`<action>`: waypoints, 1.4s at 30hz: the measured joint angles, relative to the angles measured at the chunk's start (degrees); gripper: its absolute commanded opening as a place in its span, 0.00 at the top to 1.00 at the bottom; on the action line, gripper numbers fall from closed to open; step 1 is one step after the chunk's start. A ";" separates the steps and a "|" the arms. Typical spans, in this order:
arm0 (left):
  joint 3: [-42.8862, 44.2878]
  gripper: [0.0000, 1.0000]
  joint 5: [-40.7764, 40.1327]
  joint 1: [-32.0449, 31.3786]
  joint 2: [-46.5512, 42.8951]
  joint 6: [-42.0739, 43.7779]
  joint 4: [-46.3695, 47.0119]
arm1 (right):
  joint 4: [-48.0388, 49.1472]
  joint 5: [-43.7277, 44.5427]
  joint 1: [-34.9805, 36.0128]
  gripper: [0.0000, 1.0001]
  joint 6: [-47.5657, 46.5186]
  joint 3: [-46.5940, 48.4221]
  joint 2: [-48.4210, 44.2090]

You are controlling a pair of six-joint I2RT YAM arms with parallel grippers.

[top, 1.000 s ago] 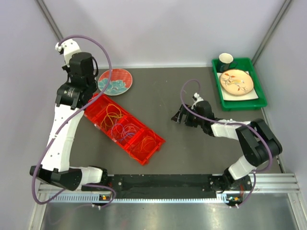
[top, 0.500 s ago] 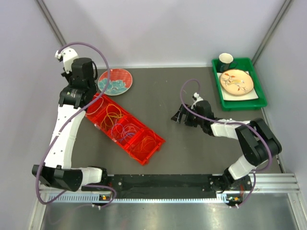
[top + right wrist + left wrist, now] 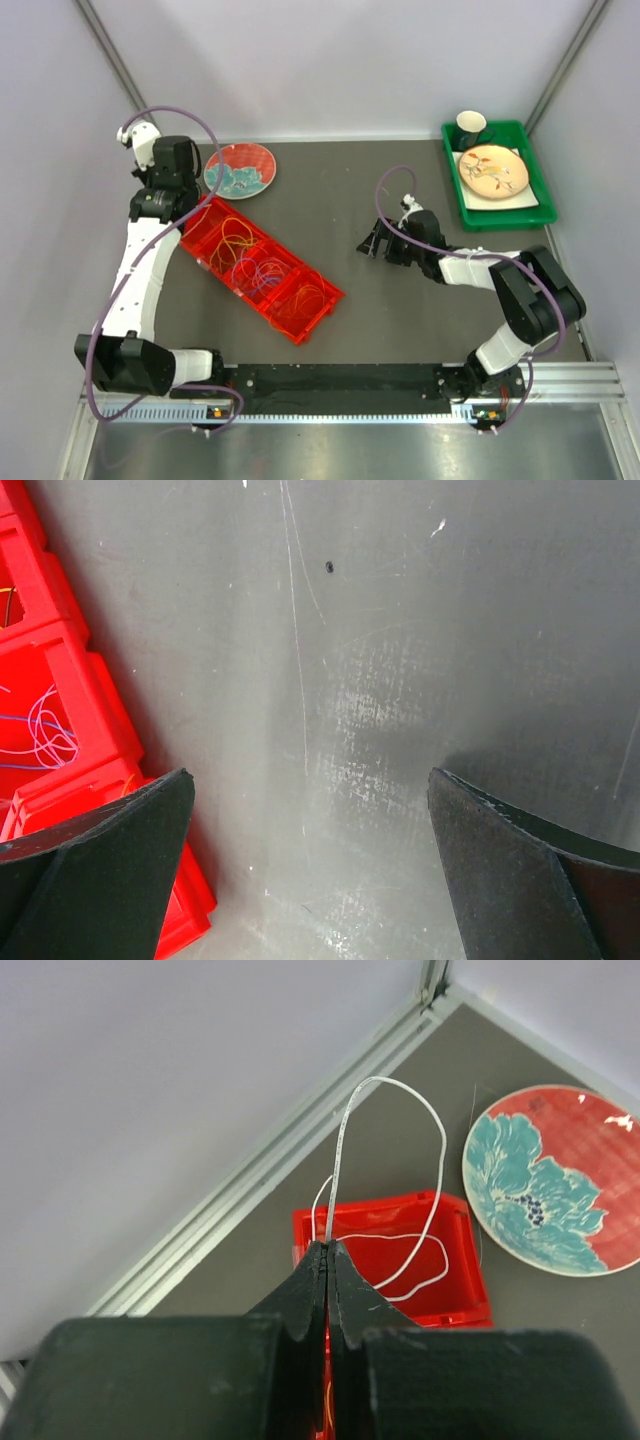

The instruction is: Untangle the cables

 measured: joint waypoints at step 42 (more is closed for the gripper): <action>-15.82 1.00 8.76 6.49 7.91 -12.07 5.73 | -0.39 -0.63 0.00 0.01 0.04 1.46 1.22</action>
